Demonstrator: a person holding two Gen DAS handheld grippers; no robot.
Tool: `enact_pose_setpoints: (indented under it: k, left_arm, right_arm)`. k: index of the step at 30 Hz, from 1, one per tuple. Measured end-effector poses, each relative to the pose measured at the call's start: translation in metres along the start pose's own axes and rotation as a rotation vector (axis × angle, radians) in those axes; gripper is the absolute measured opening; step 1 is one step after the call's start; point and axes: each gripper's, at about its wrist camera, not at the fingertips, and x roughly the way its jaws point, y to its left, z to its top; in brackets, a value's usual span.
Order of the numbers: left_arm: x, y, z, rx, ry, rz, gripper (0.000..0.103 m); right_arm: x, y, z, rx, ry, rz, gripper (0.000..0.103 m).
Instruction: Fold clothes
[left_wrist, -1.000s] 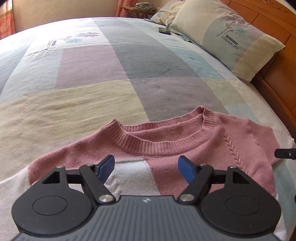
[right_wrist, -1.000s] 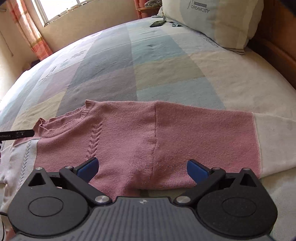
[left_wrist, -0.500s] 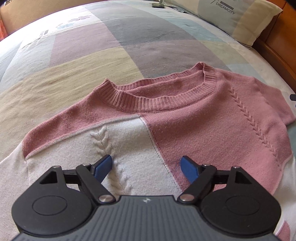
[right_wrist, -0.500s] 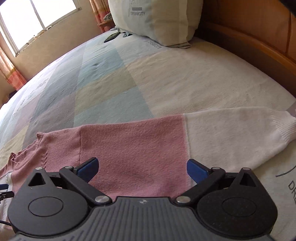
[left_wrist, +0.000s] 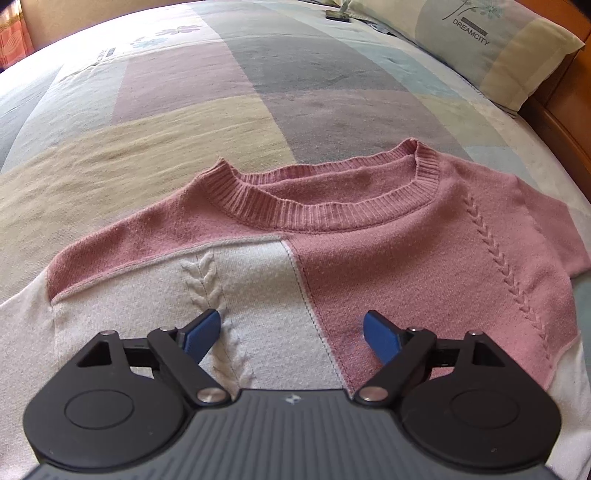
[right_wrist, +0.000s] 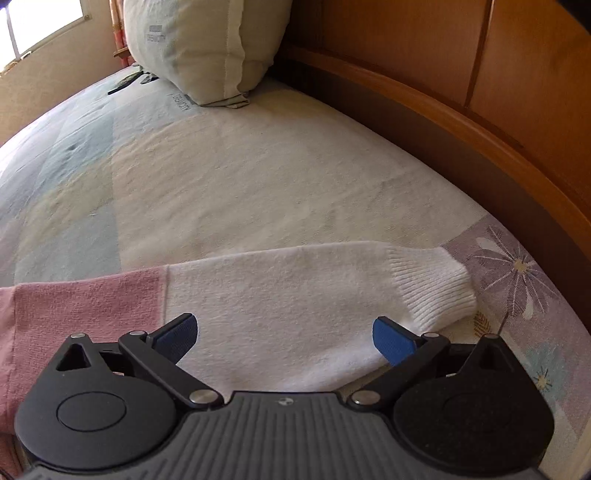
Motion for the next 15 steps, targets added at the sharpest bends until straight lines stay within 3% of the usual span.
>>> enact_pose_setpoints:
  k: [9,15]
  left_arm:
    - [-0.077,-0.004,-0.03,0.102,-0.033,-0.033,0.085]
    - [-0.118,0.005,-0.082,0.07,-0.017,-0.121,0.085]
  right_arm:
    - [-0.077,0.16,-0.051,-0.253,0.07,0.349,0.103]
    - [-0.118,0.234,-0.111,-0.358,0.148,0.469,0.103]
